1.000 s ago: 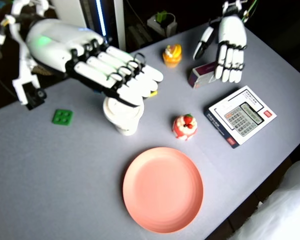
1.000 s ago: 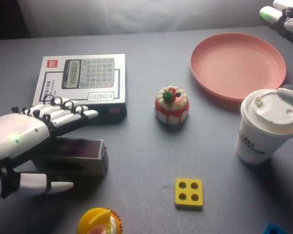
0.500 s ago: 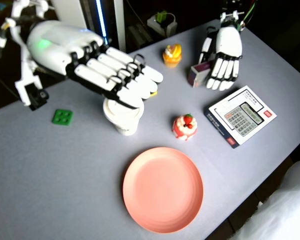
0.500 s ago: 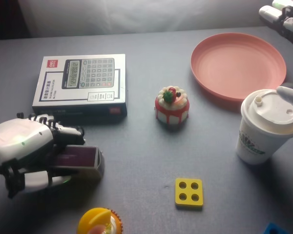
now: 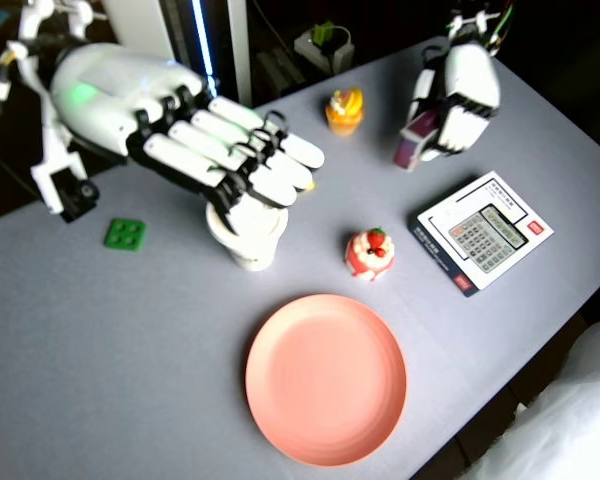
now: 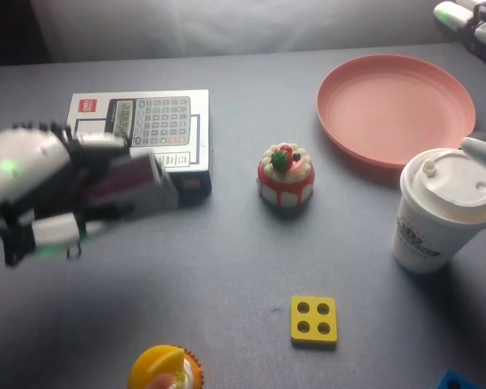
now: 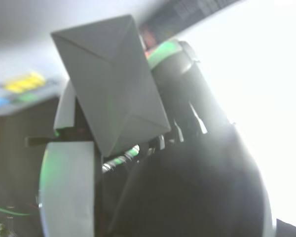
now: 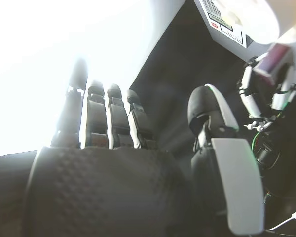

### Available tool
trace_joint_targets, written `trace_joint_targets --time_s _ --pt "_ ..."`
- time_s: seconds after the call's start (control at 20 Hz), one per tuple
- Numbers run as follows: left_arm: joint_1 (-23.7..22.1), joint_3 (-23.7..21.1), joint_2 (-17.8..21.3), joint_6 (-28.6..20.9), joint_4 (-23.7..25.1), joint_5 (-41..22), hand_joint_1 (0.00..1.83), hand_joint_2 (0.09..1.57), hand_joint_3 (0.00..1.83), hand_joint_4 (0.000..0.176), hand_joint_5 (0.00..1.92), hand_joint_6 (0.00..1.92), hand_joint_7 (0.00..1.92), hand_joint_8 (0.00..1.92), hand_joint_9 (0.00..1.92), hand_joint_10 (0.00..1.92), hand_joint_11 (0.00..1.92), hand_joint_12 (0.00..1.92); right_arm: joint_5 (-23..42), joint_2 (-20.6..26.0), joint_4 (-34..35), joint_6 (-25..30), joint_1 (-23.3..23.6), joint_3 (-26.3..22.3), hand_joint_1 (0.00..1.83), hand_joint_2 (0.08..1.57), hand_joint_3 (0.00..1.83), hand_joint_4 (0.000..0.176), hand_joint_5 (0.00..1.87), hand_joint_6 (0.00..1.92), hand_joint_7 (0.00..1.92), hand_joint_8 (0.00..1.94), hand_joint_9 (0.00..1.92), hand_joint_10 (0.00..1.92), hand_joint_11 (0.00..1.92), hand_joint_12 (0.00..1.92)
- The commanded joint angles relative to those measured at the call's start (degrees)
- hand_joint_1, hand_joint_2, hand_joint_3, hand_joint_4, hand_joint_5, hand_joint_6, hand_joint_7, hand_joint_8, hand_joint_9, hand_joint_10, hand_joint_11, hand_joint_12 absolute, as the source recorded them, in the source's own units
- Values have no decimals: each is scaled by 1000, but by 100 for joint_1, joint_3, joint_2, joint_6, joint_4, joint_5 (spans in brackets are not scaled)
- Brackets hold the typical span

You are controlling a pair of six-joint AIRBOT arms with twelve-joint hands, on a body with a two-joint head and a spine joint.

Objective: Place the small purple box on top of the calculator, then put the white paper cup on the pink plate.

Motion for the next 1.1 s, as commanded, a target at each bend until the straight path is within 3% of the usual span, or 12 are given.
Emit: trace_joint_targets --time_s 0.0,0.1,0.15,0.35,0.5,0.55,0.65,0.7,0.8,0.9,0.95,1.05 --pt "-158 81 -82 3 -141 -687 1186 1238 0 0 726 1199 801 1472 723 1486 659 1891 765 -11 -42 11 16 18 395 1343 0 0 0 0 0 0 2 1 0 779" --pt "-420 282 -218 38 -234 -533 1216 1226 0 0 740 1126 828 1481 777 1522 701 1918 778 -14 -42 15 16 19 402 1340 0 0 0 0 0 0 0 0 0 851" --pt "-623 412 -298 116 -262 -309 1220 1229 0 0 737 1089 823 1515 856 1651 851 1920 784 -14 -42 26 16 19 386 1335 0 0 0 0 0 0 0 0 0 659" --pt "-1162 1029 -673 139 -577 284 1227 1214 0 0 770 1055 837 1479 849 1629 907 1921 796 -27 -42 38 -9 25 320 1325 0 0 0 0 0 0 0 0 0 211" --pt "-1584 1481 -994 275 -693 914 1219 1213 1 0 771 1251 800 1352 891 1761 1012 1921 813 -48 -42 69 -23 45 330 1324 0 0 0 0 0 0 0 0 0 296" --pt "-1723 1626 -1113 388 -713 1187 1229 1205 0 0 786 1079 847 1417 820 1578 880 1921 823 -57 -42 77 -28 51 329 1325 0 0 0 0 0 0 0 0 0 396" --pt "-1924 1946 -1362 395 -728 1603 1233 1200 0 0 763 1047 889 1394 938 1468 940 1908 849 -76 -42 95 -54 63 328 1323 0 0 0 0 0 0 0 0 0 419" --pt "-1996 2081 -1468 395 -740 1766 1229 1205 1 0 754 1069 878 1411 886 1500 881 1918 866 -76 -42 117 -66 66 334 1317 0 0 0 0 0 0 0 0 0 330" --pt "-2107 2345 -1682 405 -780 2091 1213 1235 2 0 711 1141 814 1512 710 1611 713 1921 927 -86 -41 192 -99 82 329 1326 0 0 0 0 0 0 0 0 0 601" --pt "-2119 2469 -1781 405 -831 2219 1196 1268 0 0 566 1380 824 1438 608 1301 467 1822 969 -88 -40 239 -137 94 338 1328 0 0 0 0 0 0 0 0 0 706" --pt "-2119 2475 -1785 405 -834 2235 1149 1210 0 0 467 680 613 814 515 945 298 1571 983 -88 -31 254 -142 95 352 1326 0 0 0 0 0 0 0 0 0 636" --pt "-2119 2462 -1781 406 -823 2233 1044 1149 0 0 425 126 489 143 365 442 33 1432 1014 -87 -5 271 -167 96 385 1325 0 0 0 0 0 0 0 0 0 424"
